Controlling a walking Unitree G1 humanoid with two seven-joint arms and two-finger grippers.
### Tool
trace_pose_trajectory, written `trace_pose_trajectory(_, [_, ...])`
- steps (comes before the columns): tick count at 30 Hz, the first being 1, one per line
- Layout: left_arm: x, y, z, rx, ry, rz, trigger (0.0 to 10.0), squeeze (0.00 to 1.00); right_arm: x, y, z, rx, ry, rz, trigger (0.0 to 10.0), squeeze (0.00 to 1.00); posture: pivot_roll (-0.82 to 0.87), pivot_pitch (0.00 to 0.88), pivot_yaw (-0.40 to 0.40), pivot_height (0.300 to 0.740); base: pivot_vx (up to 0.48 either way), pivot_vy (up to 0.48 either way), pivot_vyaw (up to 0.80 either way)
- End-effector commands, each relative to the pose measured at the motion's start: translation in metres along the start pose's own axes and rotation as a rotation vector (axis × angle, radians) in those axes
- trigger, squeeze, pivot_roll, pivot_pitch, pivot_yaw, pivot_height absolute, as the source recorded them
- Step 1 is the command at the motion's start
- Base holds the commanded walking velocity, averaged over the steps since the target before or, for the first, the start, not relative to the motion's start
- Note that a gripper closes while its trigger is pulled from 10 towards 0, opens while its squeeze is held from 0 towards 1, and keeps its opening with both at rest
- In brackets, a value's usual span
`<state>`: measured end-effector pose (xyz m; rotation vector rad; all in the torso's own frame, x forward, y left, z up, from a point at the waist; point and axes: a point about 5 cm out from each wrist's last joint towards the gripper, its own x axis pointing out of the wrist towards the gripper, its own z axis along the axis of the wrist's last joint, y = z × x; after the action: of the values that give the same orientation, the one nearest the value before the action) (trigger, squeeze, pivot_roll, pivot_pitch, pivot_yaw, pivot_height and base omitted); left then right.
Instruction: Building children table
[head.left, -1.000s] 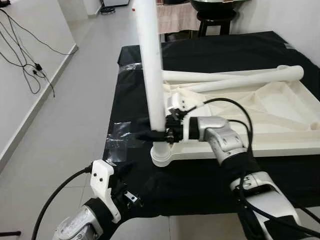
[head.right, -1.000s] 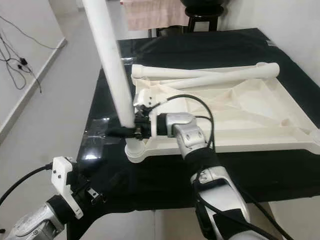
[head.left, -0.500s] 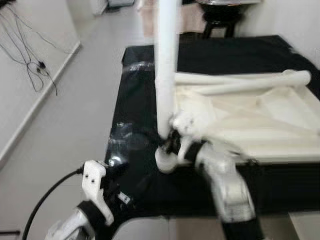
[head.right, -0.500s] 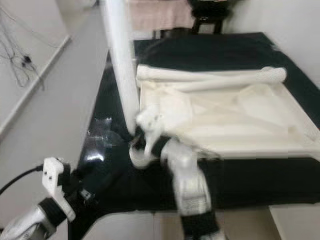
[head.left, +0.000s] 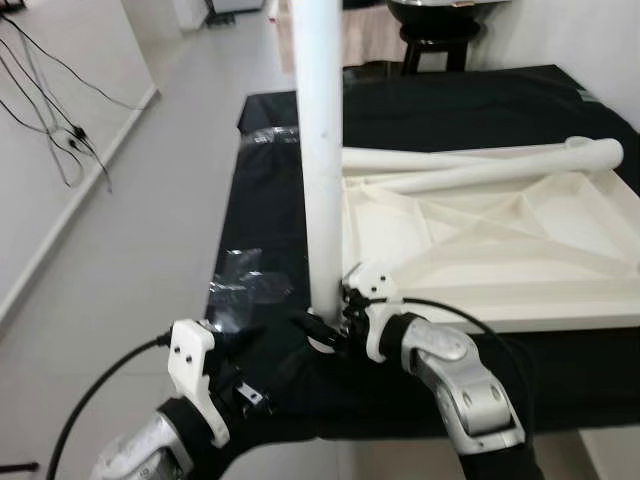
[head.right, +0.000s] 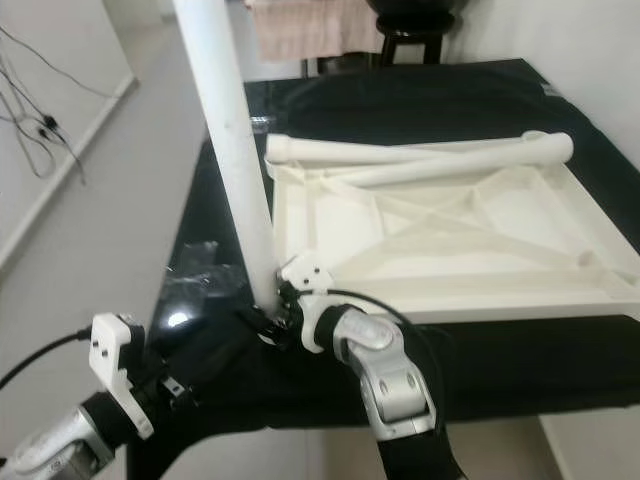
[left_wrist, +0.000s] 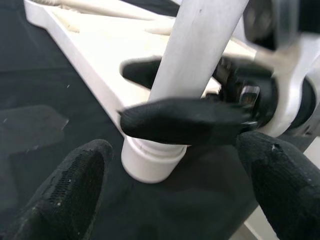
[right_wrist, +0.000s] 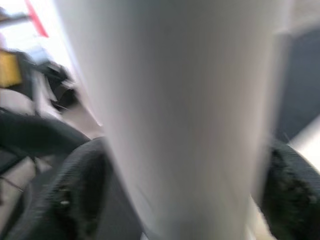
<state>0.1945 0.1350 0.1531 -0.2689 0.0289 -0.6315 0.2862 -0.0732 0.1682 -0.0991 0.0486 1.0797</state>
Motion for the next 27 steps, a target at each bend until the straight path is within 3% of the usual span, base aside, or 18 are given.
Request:
trace_pose_trajectory(1, [0.001, 0.000, -0.005, -0.003, 0.013, 0.010, 10.0, 0.00, 0.003, -0.001, 0.018, -0.110, -0.064, 0.213, 10.0, 0.13, -0.01, 0.124, 0.039, 0.740, 0.000, 0.000, 0.00])
trace_pose_trajectory(2, [0.001, 0.000, -0.005, -0.003, 0.013, 0.010, 10.0, 0.00, 0.003, -0.001, 0.018, -0.110, -0.064, 0.213, 10.0, 0.13, -0.01, 0.124, 0.039, 0.740, 0.000, 0.000, 0.00])
trace_pose_trajectory(3, [0.002, 0.000, -0.005, -0.004, 0.012, 0.009, 10.0, 0.00, 0.003, -0.010, 0.019, -0.134, -0.047, 0.264, 10.0, 0.00, -0.01, 0.119, 0.035, 0.740, 0.000, 0.000, 0.00])
trace_pose_trajectory(5, [0.002, 0.000, -0.005, -0.004, 0.012, 0.009, 10.0, 0.00, 0.003, -0.010, 0.019, -0.134, -0.047, 0.264, 10.0, 0.00, -0.01, 0.119, 0.035, 0.740, 0.000, 0.000, 0.00])
trace_pose_trajectory(7, [0.004, -0.003, -0.007, -0.007, 0.011, 0.006, 10.0, 0.00, 0.007, -0.033, 0.025, -0.109, -0.035, 0.320, 10.0, 0.00, 0.00, 0.111, 0.023, 0.740, 0.000, 0.000, 0.00])
trace_pose_trajectory(9, [0.004, -0.003, -0.007, -0.007, 0.011, 0.006, 10.0, 0.00, 0.007, -0.033, 0.025, -0.109, -0.035, 0.320, 10.0, 0.00, 0.00, 0.111, 0.023, 0.740, 0.000, 0.000, 0.00])
trace_pose_trajectory(10, [0.005, -0.004, -0.008, -0.010, 0.008, 0.005, 10.0, 0.00, 0.013, -0.046, 0.030, -0.067, -0.046, 0.321, 10.0, 0.00, 0.00, 0.104, 0.016, 0.740, 0.000, 0.000, 0.00])
trace_pose_trajectory(12, [0.006, -0.005, -0.009, -0.013, 0.005, 0.004, 10.0, 0.00, 0.017, -0.054, 0.032, -0.050, -0.043, 0.323, 10.0, 0.00, 0.00, 0.097, 0.019, 0.740, 0.000, 0.000, 0.00])
trace_pose_trajectory(13, [0.006, -0.006, -0.009, -0.015, 0.004, 0.004, 10.0, 0.00, 0.021, -0.057, 0.032, -0.052, -0.034, 0.333, 4.6, 0.00, 0.00, 0.091, 0.022, 0.740, 0.000, 0.000, 0.00])
trace_pose_trajectory(14, [0.006, -0.006, -0.009, -0.015, 0.004, 0.004, 10.0, 0.00, 0.021, -0.057, 0.032, -0.052, -0.034, 0.333, 4.6, 0.00, 0.00, 0.091, 0.022, 0.740, 0.000, 0.000, 0.00])
trace_pose_trajectory(15, [0.006, -0.005, -0.010, -0.016, 0.005, 0.004, 10.0, 0.00, 0.024, -0.060, 0.034, -0.045, -0.031, 0.343, 0.0, 0.00, 0.00, 0.082, 0.034, 0.740, 0.000, 0.000, 0.00])
trace_pose_trajectory(23, [0.005, -0.006, -0.011, -0.014, 0.014, -0.003, 10.0, 0.00, 0.027, -0.063, 0.038, -0.035, -0.062, 0.382, 0.0, 0.00, 0.00, 0.089, 0.040, 0.740, 0.000, 0.000, 0.00])
trace_pose_trajectory(25, [0.004, -0.008, -0.010, -0.001, 0.009, -0.002, 10.0, 0.00, 0.009, -0.062, 0.023, -0.055, -0.026, 0.360, 0.0, 0.00, -0.01, 0.102, 0.037, 0.740, 0.000, 0.000, 0.00])
trace_pose_trajectory(27, [0.004, -0.008, -0.010, -0.001, 0.009, -0.002, 10.0, 0.00, 0.009, -0.062, 0.023, -0.055, -0.026, 0.360, 0.0, 0.00, -0.01, 0.102, 0.037, 0.740, 0.000, 0.000, 0.00])
